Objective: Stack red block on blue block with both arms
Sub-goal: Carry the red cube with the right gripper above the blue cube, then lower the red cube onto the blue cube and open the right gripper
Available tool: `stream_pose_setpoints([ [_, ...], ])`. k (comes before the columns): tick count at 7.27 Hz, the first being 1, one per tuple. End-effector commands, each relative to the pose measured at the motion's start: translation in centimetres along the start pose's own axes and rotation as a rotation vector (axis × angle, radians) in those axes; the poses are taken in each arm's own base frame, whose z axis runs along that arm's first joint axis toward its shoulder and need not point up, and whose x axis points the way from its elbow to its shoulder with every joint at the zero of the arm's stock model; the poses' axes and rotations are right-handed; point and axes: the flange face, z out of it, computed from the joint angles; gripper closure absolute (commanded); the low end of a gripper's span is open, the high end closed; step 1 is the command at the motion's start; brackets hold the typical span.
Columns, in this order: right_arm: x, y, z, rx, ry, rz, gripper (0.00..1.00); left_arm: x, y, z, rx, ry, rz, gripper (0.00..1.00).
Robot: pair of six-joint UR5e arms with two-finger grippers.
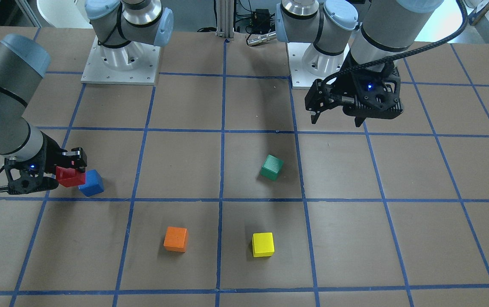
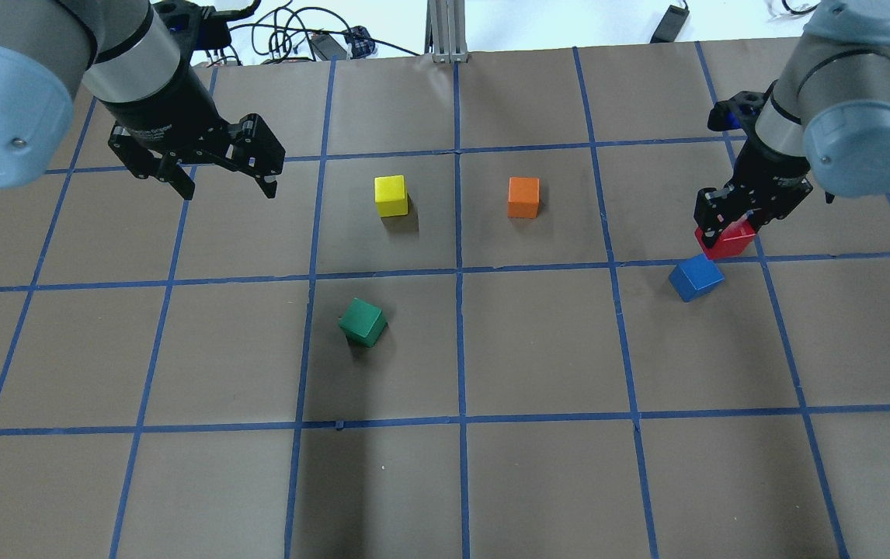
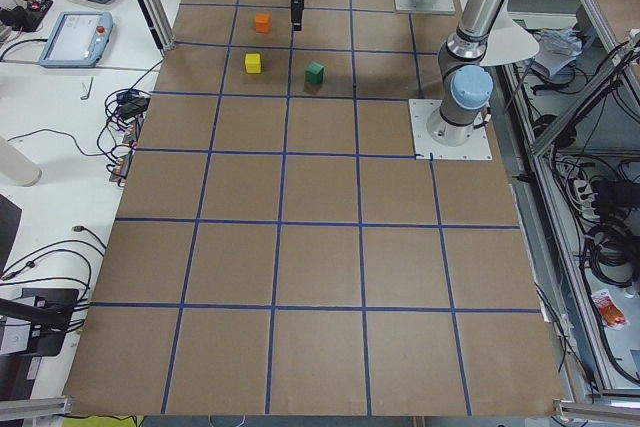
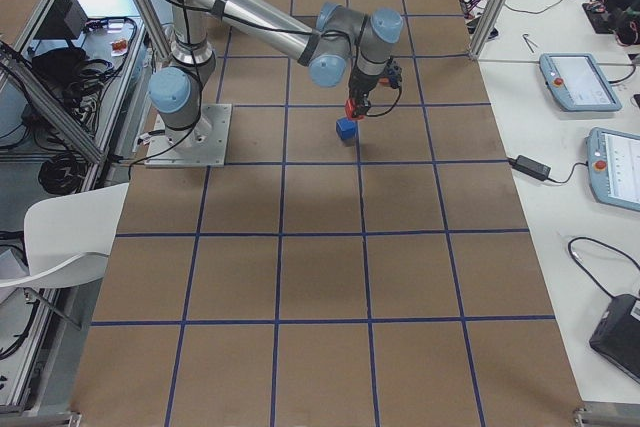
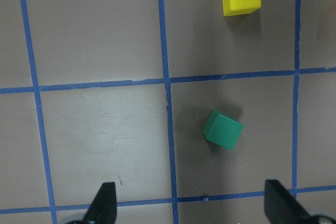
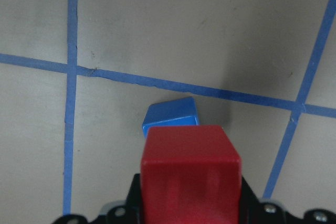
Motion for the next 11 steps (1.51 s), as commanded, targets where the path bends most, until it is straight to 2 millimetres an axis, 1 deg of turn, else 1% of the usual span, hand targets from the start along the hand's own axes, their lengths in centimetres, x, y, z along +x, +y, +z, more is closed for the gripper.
stream_pose_setpoints([
  [1,-0.3,0.7,2.5,0.037,0.02,-0.036,1.0,0.1,0.0,0.2,0.002,0.003,-0.005,0.0],
  [3,-0.3,0.7,2.8,0.031,0.012,-0.038,1.0,0.0,-0.3,0.7,0.019,0.005,-0.003,0.0],
  [4,-0.5,1.0,3.4,0.019,0.008,-0.038,1.0,0.0,-0.4,0.8,0.018,0.004,-0.002,0.0],
  [6,-0.6,1.2,3.3,0.022,0.004,-0.037,1.0,0.0,-0.5,0.8,0.018,0.007,-0.003,0.0],
  [7,-0.6,1.2,3.4,0.018,0.007,-0.038,0.79,0.0,-0.5,0.8,0.018,0.007,-0.003,0.0],
  [8,-0.6,1.2,3.4,0.019,0.008,-0.038,0.39,0.0,-0.5,0.9,0.016,0.007,-0.003,0.0],
  [9,-0.6,1.2,3.2,0.022,0.009,-0.038,0.09,0.0,-0.5,0.8,0.018,0.007,-0.003,0.0],
  [10,-0.6,1.3,3.1,0.019,0.008,-0.035,0.0,0.0,-0.5,0.9,0.016,0.007,-0.003,0.0],
  [11,-0.7,1.3,2.9,0.017,0.009,-0.035,0.0,0.0,-0.5,0.9,0.016,0.007,-0.003,0.0],
])
